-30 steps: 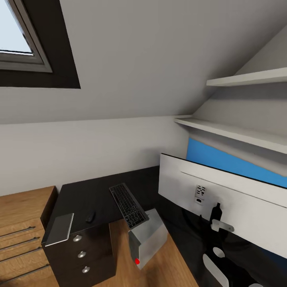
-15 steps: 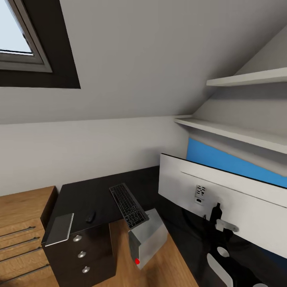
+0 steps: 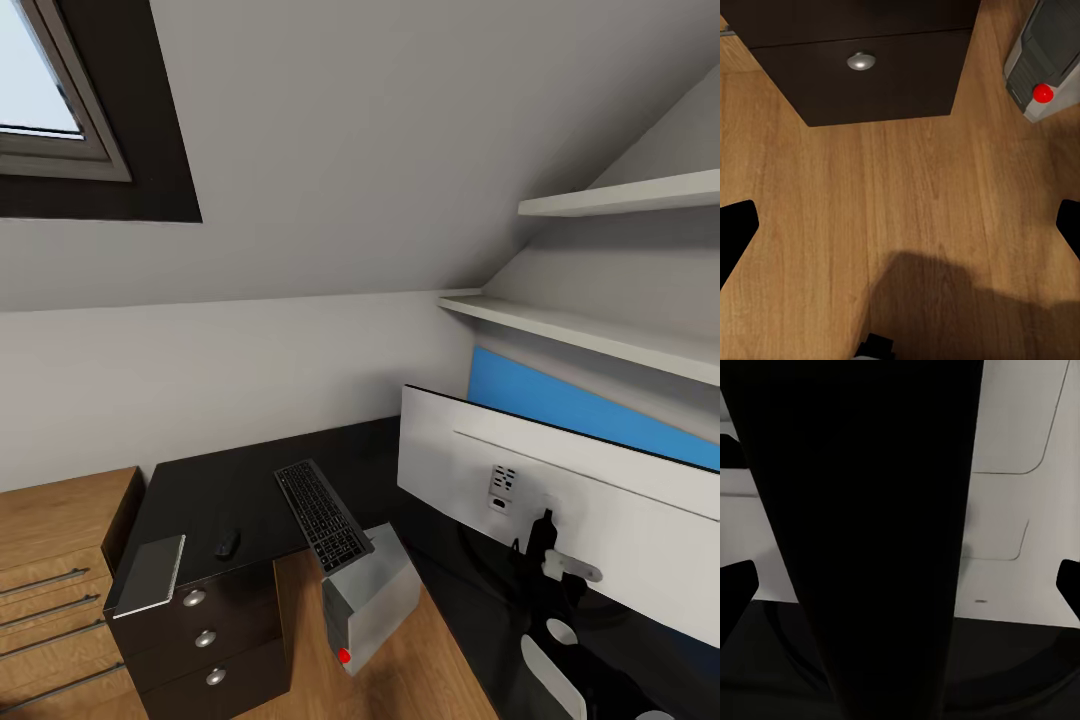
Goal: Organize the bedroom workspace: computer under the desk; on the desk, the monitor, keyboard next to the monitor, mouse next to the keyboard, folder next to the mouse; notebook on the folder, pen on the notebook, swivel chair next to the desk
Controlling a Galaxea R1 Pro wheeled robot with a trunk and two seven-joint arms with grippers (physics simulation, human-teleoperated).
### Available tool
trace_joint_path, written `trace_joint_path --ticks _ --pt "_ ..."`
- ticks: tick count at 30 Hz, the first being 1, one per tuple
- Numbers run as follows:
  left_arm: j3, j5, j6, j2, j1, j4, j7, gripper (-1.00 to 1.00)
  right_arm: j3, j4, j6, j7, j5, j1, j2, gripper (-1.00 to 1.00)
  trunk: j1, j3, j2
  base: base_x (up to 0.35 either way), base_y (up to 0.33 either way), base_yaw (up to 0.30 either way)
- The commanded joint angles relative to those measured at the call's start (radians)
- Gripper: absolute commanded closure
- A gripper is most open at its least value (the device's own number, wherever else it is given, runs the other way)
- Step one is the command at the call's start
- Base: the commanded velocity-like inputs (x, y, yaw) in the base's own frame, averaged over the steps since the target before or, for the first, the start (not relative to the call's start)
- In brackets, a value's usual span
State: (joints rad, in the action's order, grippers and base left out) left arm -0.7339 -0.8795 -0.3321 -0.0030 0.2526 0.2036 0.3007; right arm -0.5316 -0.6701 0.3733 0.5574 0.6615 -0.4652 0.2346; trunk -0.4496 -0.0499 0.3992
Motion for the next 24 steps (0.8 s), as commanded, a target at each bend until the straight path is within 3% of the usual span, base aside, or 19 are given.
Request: trace_joint_path --ticks 1,6,7,24 --pt "-0.009 -0.006 -0.003 0.0 0.0 0.0 0.006 -1.0 -0.008 -0.001 0.002 0.006 0.009 -0.001 0.002 -1.0 0.0 0.0 0.001 0.0 0.0 0.0" --pt "-0.009 -0.006 -0.003 0.001 0.001 0.0 0.006 -1.0 -0.008 -0.002 -0.026 0.004 0.009 -0.001 0.002 -1.0 0.0 0.0 0.001 0.0 0.0 0.0" --pt "-0.009 -0.006 -0.003 0.0 0.0 0.0 0.006 -1.0 -0.009 -0.002 -0.031 0.004 0.009 -0.001 0.002 1.0 0.0 0.0 0.001 0.0 0.0 0.0" --pt "-0.009 -0.006 -0.003 0.001 0.0 0.0 0.006 -1.0 -0.01 -0.004 -0.034 0.004 0.008 -0.001 0.003 1.0 0.0 0.0 0.001 0.0 0.0 0.0"
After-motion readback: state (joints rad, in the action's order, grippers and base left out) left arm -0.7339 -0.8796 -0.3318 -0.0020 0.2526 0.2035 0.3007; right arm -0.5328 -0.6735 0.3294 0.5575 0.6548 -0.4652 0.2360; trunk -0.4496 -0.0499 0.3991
